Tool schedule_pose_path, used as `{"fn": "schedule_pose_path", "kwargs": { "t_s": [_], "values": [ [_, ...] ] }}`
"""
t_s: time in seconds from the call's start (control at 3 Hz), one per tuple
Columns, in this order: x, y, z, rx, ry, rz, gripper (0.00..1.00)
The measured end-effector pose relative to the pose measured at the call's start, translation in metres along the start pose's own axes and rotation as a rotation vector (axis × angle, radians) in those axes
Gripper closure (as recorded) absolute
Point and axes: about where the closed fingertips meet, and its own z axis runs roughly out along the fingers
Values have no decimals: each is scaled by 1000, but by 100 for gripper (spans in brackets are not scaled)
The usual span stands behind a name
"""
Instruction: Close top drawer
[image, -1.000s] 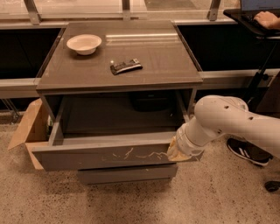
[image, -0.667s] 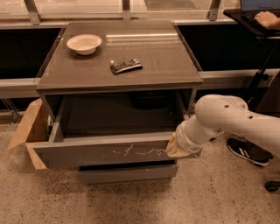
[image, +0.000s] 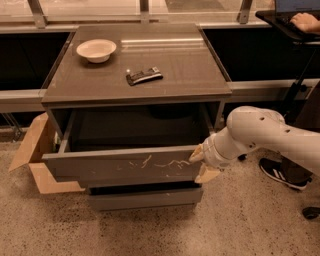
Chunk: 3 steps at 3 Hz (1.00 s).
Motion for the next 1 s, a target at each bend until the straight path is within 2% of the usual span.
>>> {"fn": "schedule_pose_path", "kwargs": {
  "t_s": [0.33, 0.67, 1.0],
  "values": [
    [8, -12, 3, 8, -12, 5, 0],
    [9, -13, 4, 9, -14, 6, 0],
    [22, -39, 10, 16, -29, 13, 0]
  ]
}}
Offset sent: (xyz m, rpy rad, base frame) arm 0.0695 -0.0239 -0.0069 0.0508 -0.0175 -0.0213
